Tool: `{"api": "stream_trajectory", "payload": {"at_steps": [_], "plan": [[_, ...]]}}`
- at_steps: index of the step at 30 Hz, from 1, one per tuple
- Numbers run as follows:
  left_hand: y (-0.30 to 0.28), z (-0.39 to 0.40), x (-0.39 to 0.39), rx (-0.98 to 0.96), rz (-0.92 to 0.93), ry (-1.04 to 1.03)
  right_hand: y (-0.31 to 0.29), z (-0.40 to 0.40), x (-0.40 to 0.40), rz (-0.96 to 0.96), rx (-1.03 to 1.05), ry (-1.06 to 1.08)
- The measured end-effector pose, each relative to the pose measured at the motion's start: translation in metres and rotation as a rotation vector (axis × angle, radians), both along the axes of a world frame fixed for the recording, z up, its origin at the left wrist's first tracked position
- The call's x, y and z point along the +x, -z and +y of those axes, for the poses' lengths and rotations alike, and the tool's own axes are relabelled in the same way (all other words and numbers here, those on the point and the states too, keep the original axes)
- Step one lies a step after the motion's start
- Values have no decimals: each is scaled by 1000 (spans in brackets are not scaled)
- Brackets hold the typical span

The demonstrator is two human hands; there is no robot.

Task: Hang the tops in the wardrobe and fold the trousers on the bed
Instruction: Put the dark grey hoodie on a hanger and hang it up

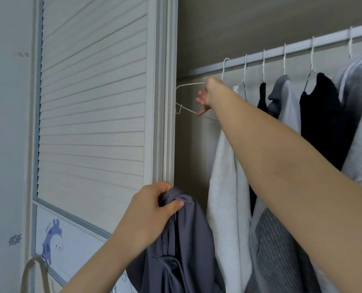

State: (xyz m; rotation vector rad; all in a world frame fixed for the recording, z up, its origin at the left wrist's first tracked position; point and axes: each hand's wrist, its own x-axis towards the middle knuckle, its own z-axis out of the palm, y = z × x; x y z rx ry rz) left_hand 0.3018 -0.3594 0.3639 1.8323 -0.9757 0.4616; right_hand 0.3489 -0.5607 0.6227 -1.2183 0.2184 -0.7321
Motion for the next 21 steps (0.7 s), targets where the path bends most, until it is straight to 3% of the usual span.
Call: {"api": "stream_trajectory", "payload": {"at_steps": [9, 12, 16, 21], "plan": [[0, 2, -1, 2, 33, -2, 9, -19, 30, 155, -157, -54], [1, 2, 2, -11, 20, 21, 12, -29, 45, 160, -176, 19], [2, 2, 6, -26, 7, 30, 11, -26, 38, 66, -168, 152], [0, 2, 4, 5, 24, 0, 14, -4, 5, -33, -314, 81]]}}
